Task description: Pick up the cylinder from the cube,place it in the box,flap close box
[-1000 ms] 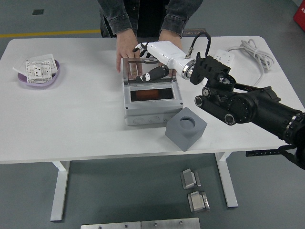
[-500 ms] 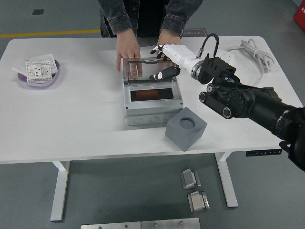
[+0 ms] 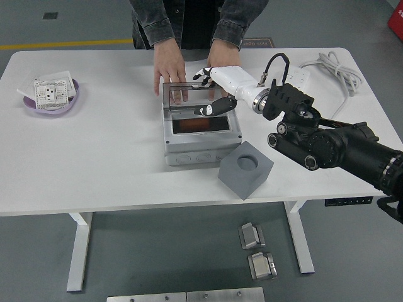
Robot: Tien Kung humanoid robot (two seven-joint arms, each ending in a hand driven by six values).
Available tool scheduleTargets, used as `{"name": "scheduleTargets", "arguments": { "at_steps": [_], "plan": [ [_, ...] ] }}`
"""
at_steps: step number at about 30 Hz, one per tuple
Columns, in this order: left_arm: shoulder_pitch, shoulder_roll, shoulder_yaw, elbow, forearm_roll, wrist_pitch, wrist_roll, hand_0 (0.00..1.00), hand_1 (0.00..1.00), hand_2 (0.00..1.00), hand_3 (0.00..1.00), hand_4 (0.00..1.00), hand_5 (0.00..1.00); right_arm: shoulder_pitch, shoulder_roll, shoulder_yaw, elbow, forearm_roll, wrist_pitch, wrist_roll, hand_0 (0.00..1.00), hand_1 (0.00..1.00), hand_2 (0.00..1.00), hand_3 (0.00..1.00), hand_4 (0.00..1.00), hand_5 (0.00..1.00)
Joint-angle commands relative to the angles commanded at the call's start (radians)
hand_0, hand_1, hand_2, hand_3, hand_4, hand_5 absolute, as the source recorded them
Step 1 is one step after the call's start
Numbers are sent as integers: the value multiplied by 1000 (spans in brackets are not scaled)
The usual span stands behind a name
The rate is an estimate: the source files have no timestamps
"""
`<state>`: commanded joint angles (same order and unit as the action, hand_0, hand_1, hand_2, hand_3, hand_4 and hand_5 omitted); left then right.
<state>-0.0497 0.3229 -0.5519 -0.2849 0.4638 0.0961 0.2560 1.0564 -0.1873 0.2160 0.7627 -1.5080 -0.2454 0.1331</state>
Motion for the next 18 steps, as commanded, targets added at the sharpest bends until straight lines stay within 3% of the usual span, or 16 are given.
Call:
{"name": "scheduleTargets", "arguments": {
  "at_steps": [18],
  "plan": [
    [16, -11, -17, 3, 2, 0, 0, 716, 690, 569, 769, 762, 323, -112, -102, 74, 324, -306, 92, -110, 690, 649, 725, 852, 949, 440]
  ]
}}
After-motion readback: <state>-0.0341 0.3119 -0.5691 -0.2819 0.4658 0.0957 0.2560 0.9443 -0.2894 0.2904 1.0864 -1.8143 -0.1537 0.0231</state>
